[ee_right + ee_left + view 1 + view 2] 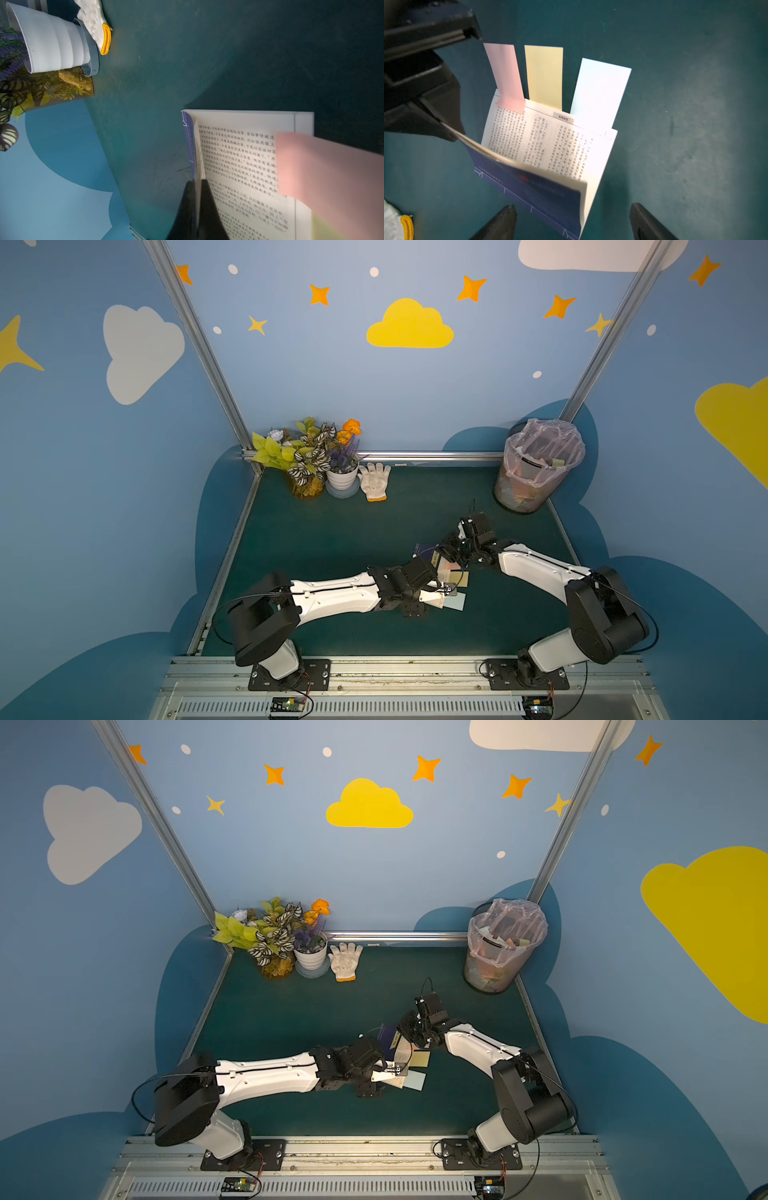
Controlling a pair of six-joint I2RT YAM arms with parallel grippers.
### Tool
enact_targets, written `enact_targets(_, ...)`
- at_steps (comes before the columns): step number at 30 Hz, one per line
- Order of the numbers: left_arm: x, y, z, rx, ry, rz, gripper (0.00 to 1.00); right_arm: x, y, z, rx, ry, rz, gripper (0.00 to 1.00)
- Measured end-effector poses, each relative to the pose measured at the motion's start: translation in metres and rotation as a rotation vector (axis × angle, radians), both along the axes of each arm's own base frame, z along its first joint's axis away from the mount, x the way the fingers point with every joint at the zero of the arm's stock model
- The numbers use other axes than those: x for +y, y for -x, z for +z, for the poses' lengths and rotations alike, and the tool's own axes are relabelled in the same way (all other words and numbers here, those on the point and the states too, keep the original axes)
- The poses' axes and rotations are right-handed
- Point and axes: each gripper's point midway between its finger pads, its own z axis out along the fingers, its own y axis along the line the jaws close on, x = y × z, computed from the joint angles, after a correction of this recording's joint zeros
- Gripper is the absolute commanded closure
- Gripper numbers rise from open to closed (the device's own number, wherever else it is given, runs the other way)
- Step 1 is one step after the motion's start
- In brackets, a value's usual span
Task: Peel off the used sticky note
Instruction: Open the book at the center of the board.
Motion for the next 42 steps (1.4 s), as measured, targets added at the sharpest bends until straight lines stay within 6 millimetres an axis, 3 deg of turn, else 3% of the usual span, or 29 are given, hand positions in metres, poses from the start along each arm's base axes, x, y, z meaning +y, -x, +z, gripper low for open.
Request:
enact_targets(5,-0.012,-0.018,0.003,-0.088,0.003,0.047,0.15,0.0,0.0,0.0,0.011,-0.009,-0.016,1.0)
enact_targets(12,-0.019,-0.028,0.002,-0.171,-0.016,0.088,0.4,-0.001,-0.001,-0.001,0.014,-0.004,-0.025,1.0)
enact_targets(17,-0.016,-0.029,0.006,-0.182,-0.013,0.094,0.59,-0.011,0.0,-0.005,0.021,0.043,-0.04,0.86)
enact_targets(23,-0.001,-0.042,0.016,-0.149,0.021,0.159,0.95,-0.03,0.002,0.005,-0.005,0.089,-0.039,0.64)
enact_targets(27,0.015,-0.053,0.01,-0.075,0.026,0.222,0.97,-0.044,0.003,0.02,-0.038,0.091,-0.027,0.49)
enact_targets(35,0.044,-0.069,0.001,0.182,0.102,0.356,0.97,-0.078,0.016,0.038,-0.079,0.095,-0.007,0.49)
enact_targets(38,0.05,-0.075,0.003,0.287,0.168,0.405,0.97,-0.083,0.032,0.025,-0.055,0.097,0.006,0.49)
enact_targets(42,0.057,-0.08,0.008,0.443,0.272,0.454,0.97,-0.086,0.053,-0.009,0.033,0.098,0.012,0.49)
